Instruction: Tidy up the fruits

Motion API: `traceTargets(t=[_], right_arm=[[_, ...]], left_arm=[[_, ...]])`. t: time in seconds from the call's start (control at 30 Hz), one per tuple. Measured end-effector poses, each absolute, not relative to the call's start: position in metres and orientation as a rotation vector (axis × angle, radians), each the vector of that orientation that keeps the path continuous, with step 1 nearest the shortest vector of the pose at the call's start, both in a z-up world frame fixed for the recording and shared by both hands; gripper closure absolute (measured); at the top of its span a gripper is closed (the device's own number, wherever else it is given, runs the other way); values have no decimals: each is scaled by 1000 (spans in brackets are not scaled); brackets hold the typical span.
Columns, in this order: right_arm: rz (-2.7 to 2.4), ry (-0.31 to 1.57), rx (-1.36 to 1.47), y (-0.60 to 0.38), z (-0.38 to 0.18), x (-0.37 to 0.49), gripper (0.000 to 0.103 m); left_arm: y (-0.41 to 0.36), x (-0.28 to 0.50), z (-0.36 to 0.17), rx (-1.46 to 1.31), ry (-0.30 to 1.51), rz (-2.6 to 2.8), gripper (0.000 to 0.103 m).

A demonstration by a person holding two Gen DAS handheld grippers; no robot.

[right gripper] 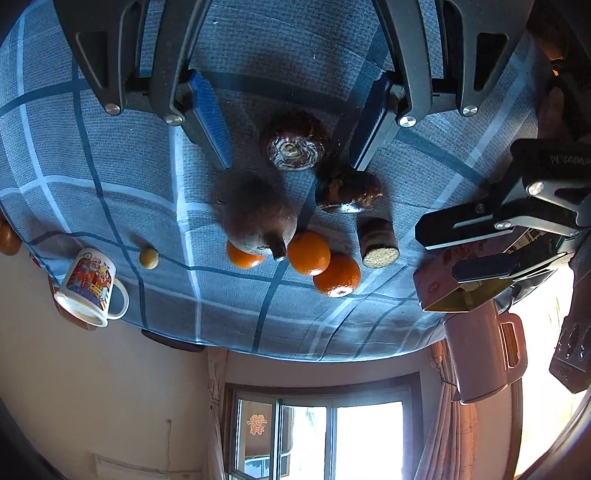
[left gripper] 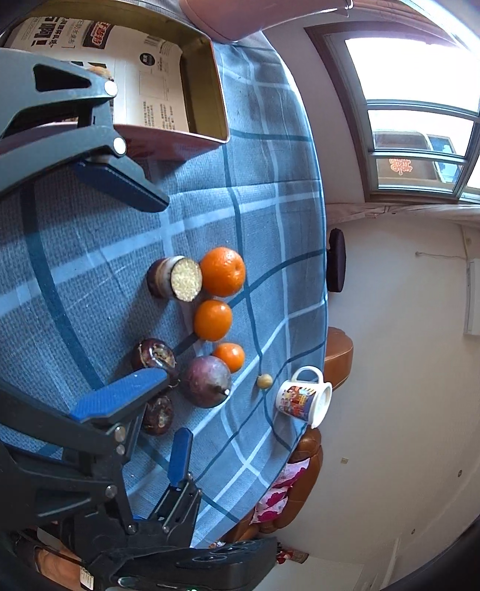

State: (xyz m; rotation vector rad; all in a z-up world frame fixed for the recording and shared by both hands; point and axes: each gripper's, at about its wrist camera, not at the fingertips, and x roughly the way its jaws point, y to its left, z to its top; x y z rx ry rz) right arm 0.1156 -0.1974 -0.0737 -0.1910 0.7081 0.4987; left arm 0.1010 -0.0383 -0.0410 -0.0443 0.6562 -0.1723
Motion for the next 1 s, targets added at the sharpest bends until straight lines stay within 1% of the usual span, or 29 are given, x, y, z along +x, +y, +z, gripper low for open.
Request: traceTargets(t=[0.03, 0.07, 0.1, 0.23, 0.43, 0.6, 0.7, 0.77, 0.83, 0.87, 1.0], right_arm=[[508, 728, -184, -198, -76, 119, 43], [523, 750, -175, -199, -78, 122, 54], [536, 769, -165, -199, -80, 125, 61], [540, 753, -152, -202, -79, 123, 61], [406, 697, -164, -219, -72, 121, 61], [430, 719, -103, -230, -72, 128, 61], [447, 730, -84, -232, -73, 130, 61], [458, 734, -65, -234, -73, 132, 61], [461, 738, -59, -234, -74, 132, 61], [463, 738, -62, -234, -74, 132, 61], [463, 734, -79, -231, -73, 131, 61]], left_arm=[[-41, 102, -41, -42, 663, -186, 14], [-44, 103, -42, -35, 669, -193, 14], [-46, 104, -42, -28, 671, -194, 14], [-55, 109, -44, -8, 690, -216, 14], [-66, 115, -47, 22, 717, -248, 14], [-78, 124, -51, 19, 762, -306, 16], [-84, 130, -56, 21, 799, -344, 28], [-86, 135, -61, 17, 840, -372, 46], [-86, 141, -67, 0, 882, -388, 56], [-84, 143, -68, -15, 888, -387, 58], [-80, 144, -67, -40, 883, -385, 59]])
